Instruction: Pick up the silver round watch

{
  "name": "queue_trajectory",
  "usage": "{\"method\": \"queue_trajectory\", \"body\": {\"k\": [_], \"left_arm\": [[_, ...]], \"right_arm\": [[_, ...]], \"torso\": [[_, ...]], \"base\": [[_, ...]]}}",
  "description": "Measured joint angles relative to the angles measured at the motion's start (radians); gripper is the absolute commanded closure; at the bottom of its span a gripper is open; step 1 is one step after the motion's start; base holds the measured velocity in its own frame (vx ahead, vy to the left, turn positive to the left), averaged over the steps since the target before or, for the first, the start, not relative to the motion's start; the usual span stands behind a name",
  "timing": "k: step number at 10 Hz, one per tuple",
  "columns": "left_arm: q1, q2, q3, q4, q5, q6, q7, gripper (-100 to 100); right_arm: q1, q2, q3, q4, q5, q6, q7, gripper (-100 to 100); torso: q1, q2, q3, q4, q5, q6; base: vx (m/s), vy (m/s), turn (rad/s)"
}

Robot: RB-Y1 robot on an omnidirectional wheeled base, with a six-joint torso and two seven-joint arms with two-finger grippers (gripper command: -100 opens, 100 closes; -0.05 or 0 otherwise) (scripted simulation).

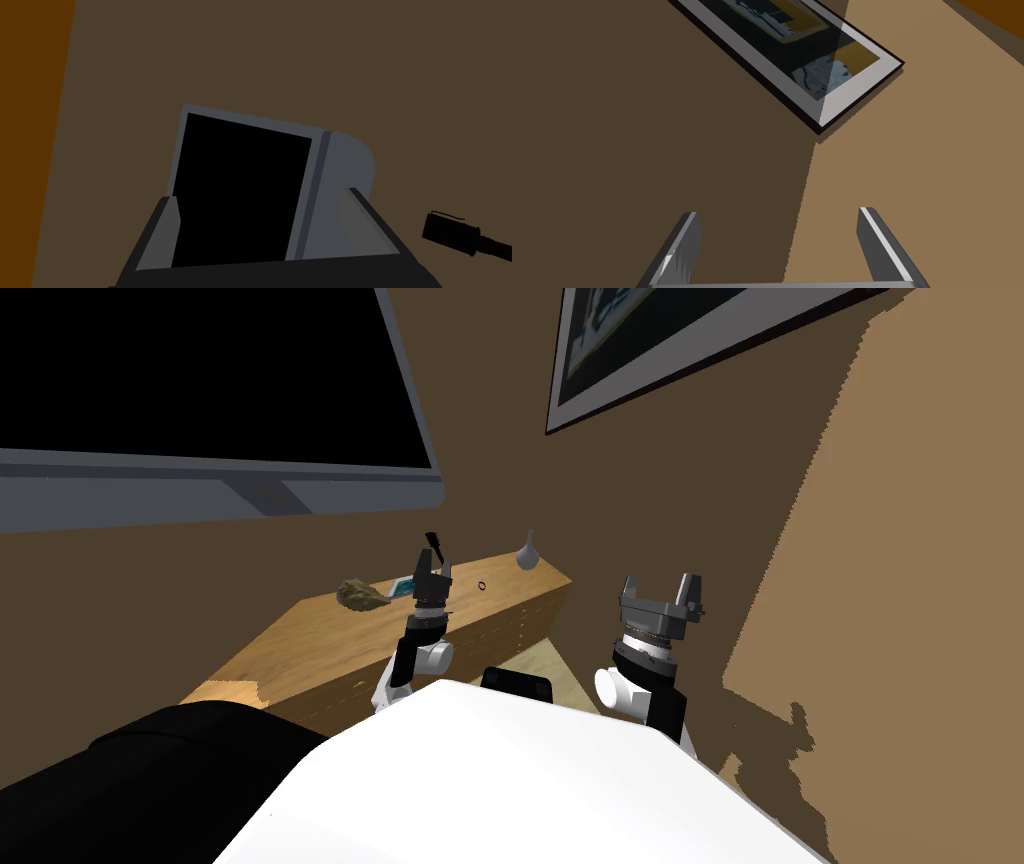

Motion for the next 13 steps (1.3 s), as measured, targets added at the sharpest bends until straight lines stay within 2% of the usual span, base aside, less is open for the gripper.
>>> {"method": "queue_trajectory", "body": {"k": [3, 6, 13], "left_arm": [[-0.027, 0.057, 0.009, 0.000, 0.031, 0.060, -0.011, -100], [-0.065, 0.112, 0.013, -0.008, 0.071, 0.151, -0.033, -100], [-0.121, 0.220, 0.030, -0.005, 0.146, 0.321, -0.065, -100]], "right_arm": [[0.000, 0.000, 0.000, 0.000, 0.000, 0.000, 0.000, 0], [0.000, 0.000, 0.000, 0.000, 0.000, 0.000, 0.000, 0], [0.000, 0.000, 0.000, 0.000, 0.000, 0.000, 0.000, 0]], "torso": [[-0.002, 0.004, 0.002, 0.001, 0.000, 0.000], [-0.003, 0.006, 0.003, 0.001, -0.001, 0.000], [-0.002, 0.003, 0.002, 0.001, 0.000, 0.000]], "base": [[-0.066, -0.039, 0.014], [-0.078, -0.044, 0.012], [-0.050, -0.035, 0.004]]}}
